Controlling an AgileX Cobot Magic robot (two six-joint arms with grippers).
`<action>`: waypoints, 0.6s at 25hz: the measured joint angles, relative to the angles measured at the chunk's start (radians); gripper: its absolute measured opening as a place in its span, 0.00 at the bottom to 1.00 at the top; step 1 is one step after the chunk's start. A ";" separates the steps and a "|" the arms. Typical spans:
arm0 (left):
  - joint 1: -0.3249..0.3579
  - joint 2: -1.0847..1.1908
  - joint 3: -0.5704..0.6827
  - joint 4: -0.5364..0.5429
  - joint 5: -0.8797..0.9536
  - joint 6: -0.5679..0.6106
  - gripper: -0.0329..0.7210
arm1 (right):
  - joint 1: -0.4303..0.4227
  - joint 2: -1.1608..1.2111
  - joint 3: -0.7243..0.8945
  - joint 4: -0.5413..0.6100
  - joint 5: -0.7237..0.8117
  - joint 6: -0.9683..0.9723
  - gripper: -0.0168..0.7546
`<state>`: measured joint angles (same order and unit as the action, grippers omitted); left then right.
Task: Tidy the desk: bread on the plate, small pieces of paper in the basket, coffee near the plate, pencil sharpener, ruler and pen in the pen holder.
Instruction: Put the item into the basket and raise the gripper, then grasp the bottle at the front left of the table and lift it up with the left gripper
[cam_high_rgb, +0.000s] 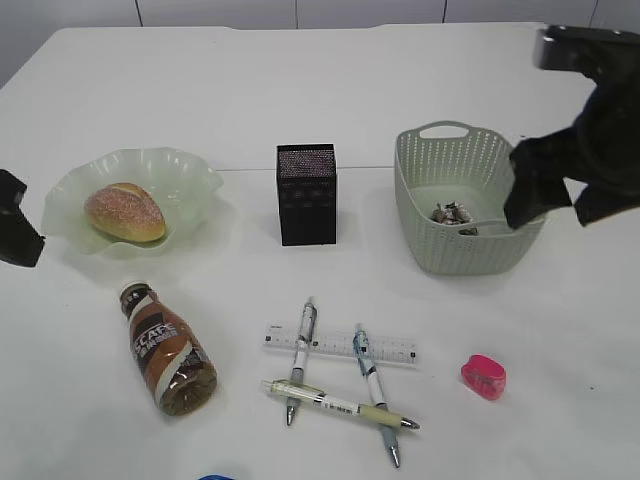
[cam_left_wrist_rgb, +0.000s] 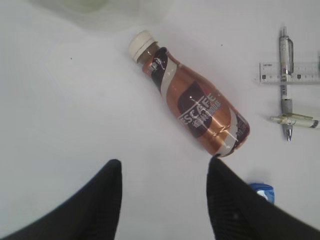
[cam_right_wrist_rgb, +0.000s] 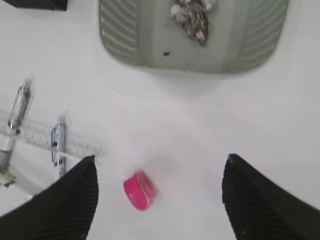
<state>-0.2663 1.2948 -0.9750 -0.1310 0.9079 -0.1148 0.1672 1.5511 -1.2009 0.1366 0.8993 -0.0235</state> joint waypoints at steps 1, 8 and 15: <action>0.000 -0.010 0.000 0.000 0.004 -0.010 0.56 | 0.000 -0.037 0.043 0.000 0.000 0.000 0.75; -0.061 -0.029 0.000 -0.002 0.005 -0.196 0.53 | 0.000 -0.270 0.272 0.000 0.005 0.006 0.75; -0.213 0.008 0.000 0.229 -0.067 -0.699 0.53 | 0.000 -0.393 0.327 0.000 0.035 0.008 0.75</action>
<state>-0.4790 1.3030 -0.9750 0.0977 0.8405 -0.8138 0.1672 1.1582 -0.8741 0.1366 0.9346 -0.0158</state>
